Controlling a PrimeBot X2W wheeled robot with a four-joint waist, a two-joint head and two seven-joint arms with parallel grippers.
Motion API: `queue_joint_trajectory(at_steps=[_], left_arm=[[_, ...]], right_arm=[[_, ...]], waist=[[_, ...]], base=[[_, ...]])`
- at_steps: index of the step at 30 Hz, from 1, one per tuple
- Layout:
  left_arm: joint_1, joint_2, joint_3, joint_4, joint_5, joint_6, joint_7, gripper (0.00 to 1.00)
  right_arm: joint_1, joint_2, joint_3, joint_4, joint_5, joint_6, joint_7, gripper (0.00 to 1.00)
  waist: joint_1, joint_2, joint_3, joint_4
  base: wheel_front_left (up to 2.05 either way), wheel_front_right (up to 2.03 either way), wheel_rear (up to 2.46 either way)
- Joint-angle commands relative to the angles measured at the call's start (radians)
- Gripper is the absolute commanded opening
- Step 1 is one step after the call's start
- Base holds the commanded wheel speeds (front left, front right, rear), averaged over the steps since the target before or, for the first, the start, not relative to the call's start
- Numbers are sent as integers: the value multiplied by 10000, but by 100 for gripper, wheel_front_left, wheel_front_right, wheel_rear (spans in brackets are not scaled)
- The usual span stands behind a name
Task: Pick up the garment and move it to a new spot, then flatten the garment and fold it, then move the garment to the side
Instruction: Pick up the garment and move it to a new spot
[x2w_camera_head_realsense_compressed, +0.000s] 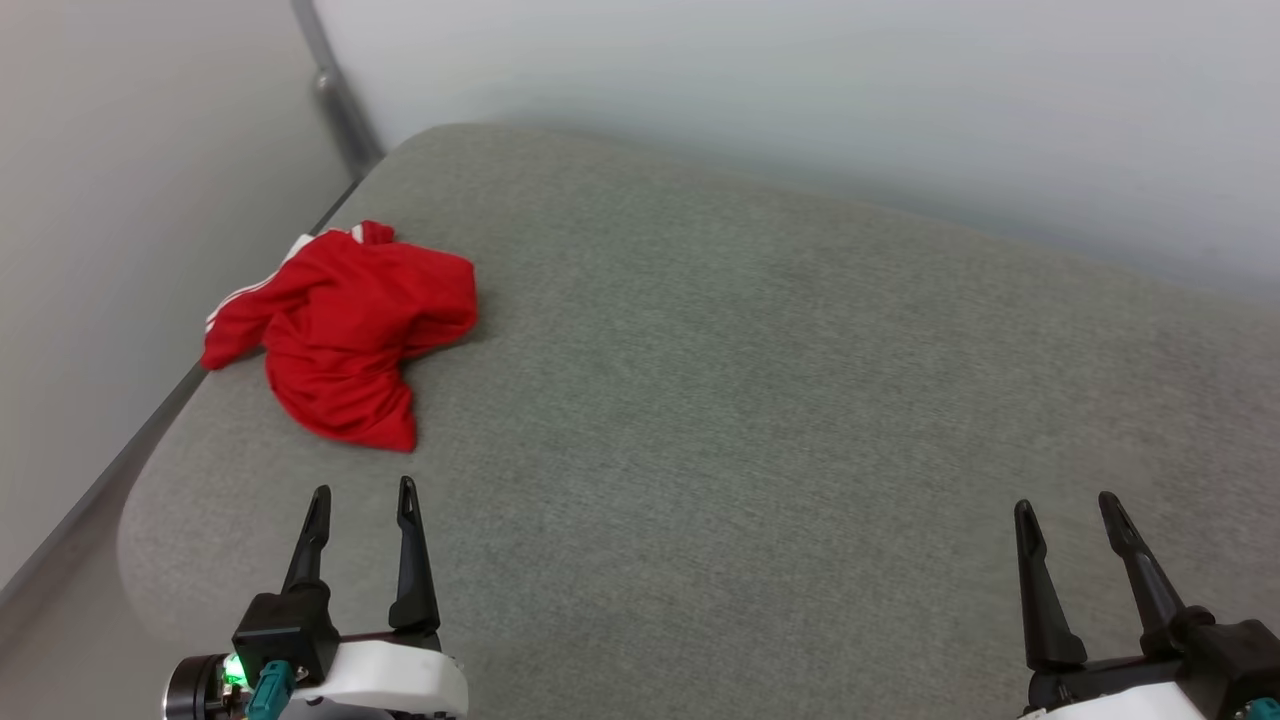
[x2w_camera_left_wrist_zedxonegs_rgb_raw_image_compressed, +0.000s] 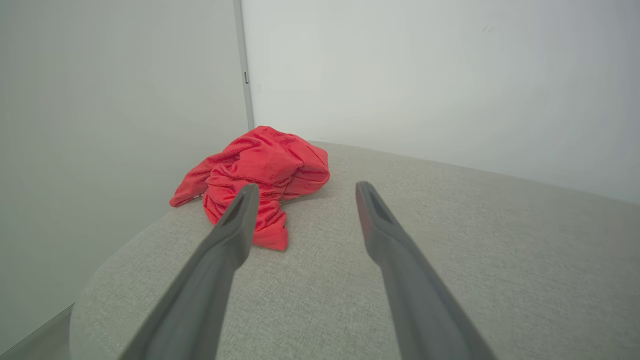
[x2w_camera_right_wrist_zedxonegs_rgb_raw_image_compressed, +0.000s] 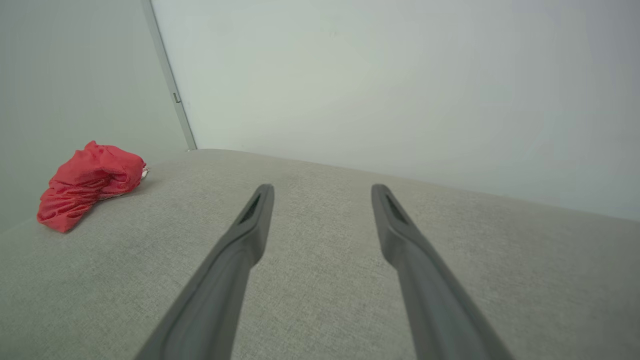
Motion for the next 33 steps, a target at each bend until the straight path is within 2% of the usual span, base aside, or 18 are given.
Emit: queue_joint_trajectory(at_steps=[1, 12, 21, 26, 33], left_arm=[[-90, -11, 12, -20, -17, 63, -28, 100], [-170, -10, 67, -74, -232, 196, -28, 100], [-255, -10, 424, 24, -238, 125, -28, 100], [-851, 23, 962, 231, -53, -297, -28, 100], [-2945, 625, 2038, 956, -117, -1082, -26, 100]], right_arm=[[-135, -14, -14, -47, -71, -7, -25, 100], [-161, -14, 25, -111, -268, -7, -25, 100], [-226, -12, 69, -47, -318, -7, -25, 100], [-319, -14, 56, -89, -423, -7, -25, 100], [-775, -16, -6, -355, -845, -7, -25, 100]], waist=[[0, 0, 80, 256], [0, 0, 237, 1139], [0, 0, 293, 1162], [0, 0, 527, 935], [0, 0, 1539, 438]], base=[[0, 0, 0], [0, 0, 0], [0, 0, 0], [0, 0, 0], [0, 0, 0]])
